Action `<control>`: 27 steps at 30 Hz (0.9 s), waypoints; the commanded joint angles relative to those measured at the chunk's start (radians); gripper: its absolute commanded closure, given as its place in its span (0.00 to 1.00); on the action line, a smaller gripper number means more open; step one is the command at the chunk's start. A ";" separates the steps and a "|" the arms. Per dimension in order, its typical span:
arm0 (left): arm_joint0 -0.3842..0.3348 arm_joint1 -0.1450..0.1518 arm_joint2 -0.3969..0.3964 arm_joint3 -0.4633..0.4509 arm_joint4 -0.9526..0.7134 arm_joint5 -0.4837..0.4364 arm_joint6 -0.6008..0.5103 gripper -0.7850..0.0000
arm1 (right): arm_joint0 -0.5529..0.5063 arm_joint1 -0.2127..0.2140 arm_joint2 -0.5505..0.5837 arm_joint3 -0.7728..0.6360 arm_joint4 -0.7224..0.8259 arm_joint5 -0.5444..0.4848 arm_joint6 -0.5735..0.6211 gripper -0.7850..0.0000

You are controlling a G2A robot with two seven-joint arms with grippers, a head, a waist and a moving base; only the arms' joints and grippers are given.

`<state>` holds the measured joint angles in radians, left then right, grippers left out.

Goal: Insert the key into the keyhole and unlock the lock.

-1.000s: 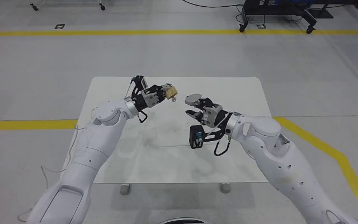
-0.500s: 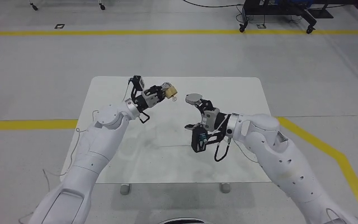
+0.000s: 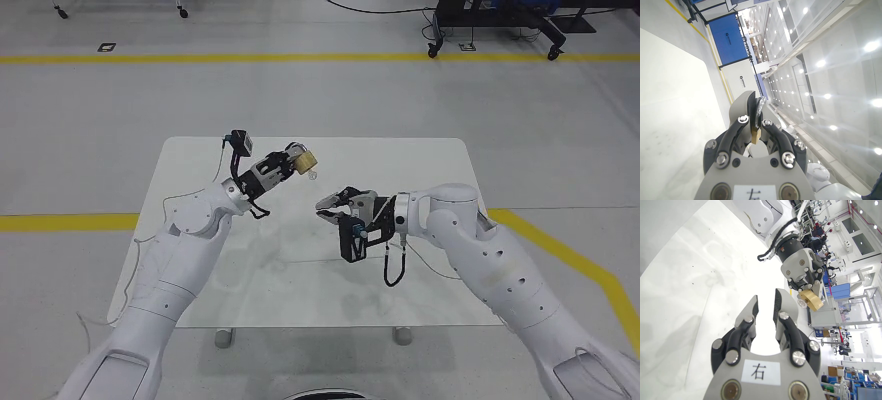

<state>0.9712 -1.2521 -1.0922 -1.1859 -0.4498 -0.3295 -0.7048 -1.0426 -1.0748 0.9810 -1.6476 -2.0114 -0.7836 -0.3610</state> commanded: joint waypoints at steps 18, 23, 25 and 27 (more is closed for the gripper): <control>0.030 0.006 -0.021 -0.022 0.088 -0.016 -0.004 1.00 | 0.075 -0.040 -0.073 0.100 0.058 0.135 0.100 1.00; 0.034 0.006 -0.021 -0.033 0.108 -0.019 0.005 1.00 | 0.074 -0.043 -0.072 0.112 0.079 0.146 0.087 1.00; 0.035 0.005 -0.024 -0.035 0.101 -0.010 0.014 1.00 | 0.063 -0.041 -0.066 0.112 0.086 0.154 0.063 0.98; 0.037 0.004 -0.028 -0.033 0.075 0.002 0.014 1.00 | 0.045 -0.037 -0.058 0.100 0.086 0.161 0.029 0.76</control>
<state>1.0077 -1.2480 -1.1179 -1.2205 -0.3614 -0.3340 -0.6900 -0.9879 -1.1143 0.9183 -1.5414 -1.9235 -0.6272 -0.3148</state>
